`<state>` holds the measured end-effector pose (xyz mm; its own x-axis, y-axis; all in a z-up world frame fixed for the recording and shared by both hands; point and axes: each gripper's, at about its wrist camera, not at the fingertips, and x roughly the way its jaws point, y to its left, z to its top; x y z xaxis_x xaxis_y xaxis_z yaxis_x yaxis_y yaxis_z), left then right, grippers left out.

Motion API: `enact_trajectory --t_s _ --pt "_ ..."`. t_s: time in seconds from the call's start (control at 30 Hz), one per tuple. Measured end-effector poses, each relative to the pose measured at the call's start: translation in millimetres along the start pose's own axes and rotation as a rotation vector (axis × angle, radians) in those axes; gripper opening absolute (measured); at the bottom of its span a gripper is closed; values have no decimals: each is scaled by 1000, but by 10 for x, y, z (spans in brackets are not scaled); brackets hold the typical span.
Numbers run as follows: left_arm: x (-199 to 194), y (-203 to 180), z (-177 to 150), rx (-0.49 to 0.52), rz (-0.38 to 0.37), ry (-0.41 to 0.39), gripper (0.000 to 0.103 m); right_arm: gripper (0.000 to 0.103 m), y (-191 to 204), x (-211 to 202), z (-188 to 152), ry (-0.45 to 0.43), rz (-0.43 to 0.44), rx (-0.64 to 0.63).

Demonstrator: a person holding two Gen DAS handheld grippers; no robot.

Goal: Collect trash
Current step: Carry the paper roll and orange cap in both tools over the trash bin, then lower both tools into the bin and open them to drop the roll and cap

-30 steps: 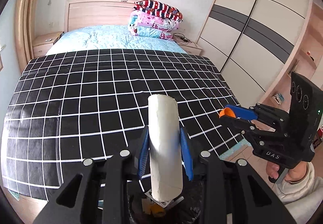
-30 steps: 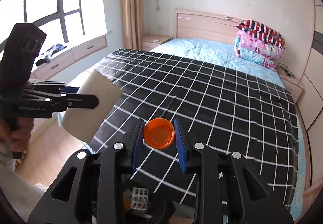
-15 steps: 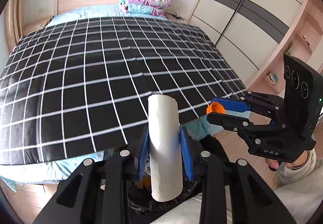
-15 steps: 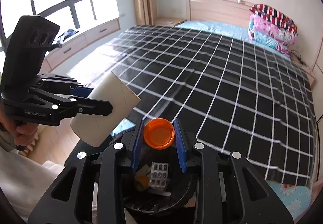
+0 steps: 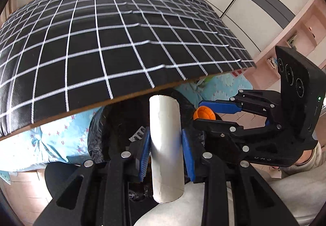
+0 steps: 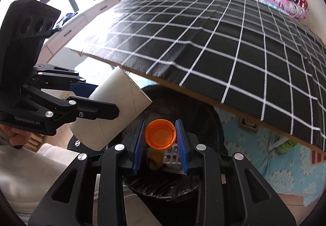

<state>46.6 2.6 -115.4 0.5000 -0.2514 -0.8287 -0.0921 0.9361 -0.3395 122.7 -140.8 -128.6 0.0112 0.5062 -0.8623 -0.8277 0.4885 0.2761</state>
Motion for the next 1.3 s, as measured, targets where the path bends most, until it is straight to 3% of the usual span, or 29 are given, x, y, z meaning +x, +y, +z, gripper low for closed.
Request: enact_trajectory --t_s 0.57,1.07,1.2,1.27,1.3 --pt "833 275 -346 -83 8 223 29 30 -77 784 -244 191 3 56" --pt "1006 319 -393 -143 30 257 30 31 -25 944 -254 217 25 74" --pt "986 346 -380 -154 46 268 32 40 -58 904 -239 197 16 81" --pt "979 324 -365 -154 52 268 35 40 -61 872 -229 188 14 83" --pt "955 324 -364 -156 54 262 44 41 -63 857 -227 185 13 83"
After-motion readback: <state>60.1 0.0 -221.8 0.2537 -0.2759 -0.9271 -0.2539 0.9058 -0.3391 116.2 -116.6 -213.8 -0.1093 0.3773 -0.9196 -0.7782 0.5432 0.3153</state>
